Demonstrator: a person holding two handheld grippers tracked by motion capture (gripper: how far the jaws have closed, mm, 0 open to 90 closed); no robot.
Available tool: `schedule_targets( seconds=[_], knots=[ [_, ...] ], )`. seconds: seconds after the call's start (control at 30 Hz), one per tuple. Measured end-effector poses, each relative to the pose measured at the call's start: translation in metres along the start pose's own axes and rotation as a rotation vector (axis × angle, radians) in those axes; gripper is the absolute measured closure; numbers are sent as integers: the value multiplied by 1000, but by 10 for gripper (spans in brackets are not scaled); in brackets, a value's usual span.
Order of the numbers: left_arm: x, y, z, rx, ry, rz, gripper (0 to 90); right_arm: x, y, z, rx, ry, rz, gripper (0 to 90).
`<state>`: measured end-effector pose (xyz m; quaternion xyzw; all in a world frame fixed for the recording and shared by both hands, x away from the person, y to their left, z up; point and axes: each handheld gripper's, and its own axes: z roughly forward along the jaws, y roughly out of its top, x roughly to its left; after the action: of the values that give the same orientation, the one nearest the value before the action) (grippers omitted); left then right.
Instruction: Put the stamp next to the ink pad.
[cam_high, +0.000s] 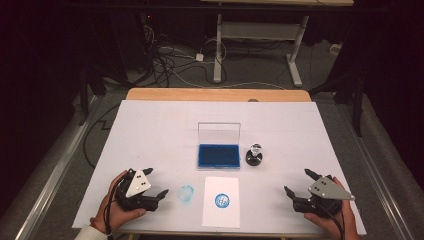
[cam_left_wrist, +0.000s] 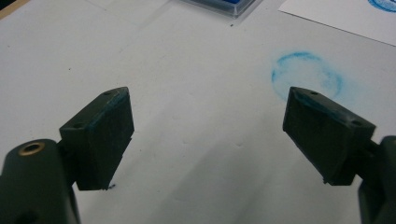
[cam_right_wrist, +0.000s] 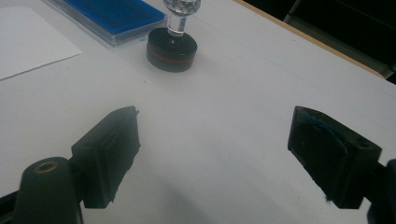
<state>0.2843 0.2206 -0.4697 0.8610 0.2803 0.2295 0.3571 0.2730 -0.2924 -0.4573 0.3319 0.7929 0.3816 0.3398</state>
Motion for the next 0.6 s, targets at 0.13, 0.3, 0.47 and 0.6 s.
schedule_targets(
  seconds=[0.13, 0.3, 0.47, 0.6],
  knots=[
    [1, 0, 0, 0, 0, -1, 162, 0, 0, 1, 3, 2, -4, 169],
    [1, 1, 2, 6, -4, 3, 162, 0, -1, 1, 7, 1, -5, 169],
    [1, 1, 3, 7, -6, -1, 162, 0, -2, 3, 12, 11, -8, 169],
    [1, 1, 4, 10, -10, 1, 163, 0, -2, 3, 17, 10, -14, 169]
  ],
)
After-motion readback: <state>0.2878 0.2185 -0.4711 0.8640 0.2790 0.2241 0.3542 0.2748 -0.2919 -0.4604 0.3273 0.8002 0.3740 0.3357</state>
